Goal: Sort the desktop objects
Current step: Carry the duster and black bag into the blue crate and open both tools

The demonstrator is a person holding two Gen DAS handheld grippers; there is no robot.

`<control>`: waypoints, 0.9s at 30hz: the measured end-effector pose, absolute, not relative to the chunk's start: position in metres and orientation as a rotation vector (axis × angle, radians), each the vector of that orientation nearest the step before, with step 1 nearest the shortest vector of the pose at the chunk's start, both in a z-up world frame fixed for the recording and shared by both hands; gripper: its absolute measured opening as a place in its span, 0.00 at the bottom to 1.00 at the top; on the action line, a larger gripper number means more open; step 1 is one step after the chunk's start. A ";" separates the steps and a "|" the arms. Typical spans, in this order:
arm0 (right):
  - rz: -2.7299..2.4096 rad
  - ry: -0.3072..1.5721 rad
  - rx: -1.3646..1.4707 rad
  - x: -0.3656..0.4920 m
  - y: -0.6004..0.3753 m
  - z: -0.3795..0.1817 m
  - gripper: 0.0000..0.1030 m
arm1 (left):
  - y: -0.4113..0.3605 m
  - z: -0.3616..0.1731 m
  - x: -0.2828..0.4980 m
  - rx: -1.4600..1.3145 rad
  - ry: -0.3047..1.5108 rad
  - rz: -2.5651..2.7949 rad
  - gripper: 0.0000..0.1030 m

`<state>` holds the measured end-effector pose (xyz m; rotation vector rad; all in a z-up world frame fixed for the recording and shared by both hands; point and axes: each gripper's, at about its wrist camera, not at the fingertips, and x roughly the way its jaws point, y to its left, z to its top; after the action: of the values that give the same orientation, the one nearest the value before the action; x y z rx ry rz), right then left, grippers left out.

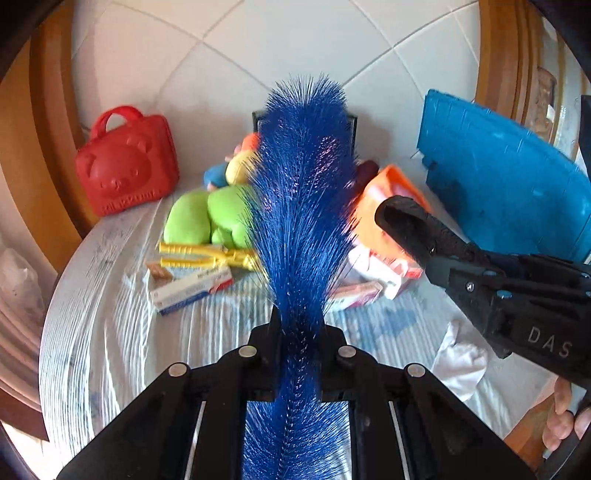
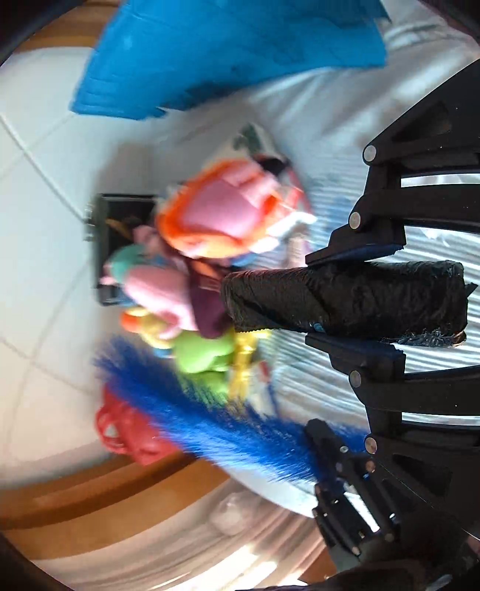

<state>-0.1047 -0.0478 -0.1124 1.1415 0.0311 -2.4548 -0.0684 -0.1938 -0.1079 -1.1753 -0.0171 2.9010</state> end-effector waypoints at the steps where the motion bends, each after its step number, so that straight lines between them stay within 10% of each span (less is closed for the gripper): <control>1: -2.470 0.029 1.118 -0.104 -0.043 -0.105 0.34 | -0.190 -0.102 -0.071 -1.156 -0.018 2.901 0.11; 27: -2.860 0.008 0.622 -0.215 0.298 0.120 0.34 | 0.157 0.140 -0.229 -0.849 -0.068 2.807 0.11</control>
<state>-0.2150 0.2975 0.1200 0.6224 0.0079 -2.8599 -0.2289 0.1573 0.1402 -0.8495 -0.0678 2.8071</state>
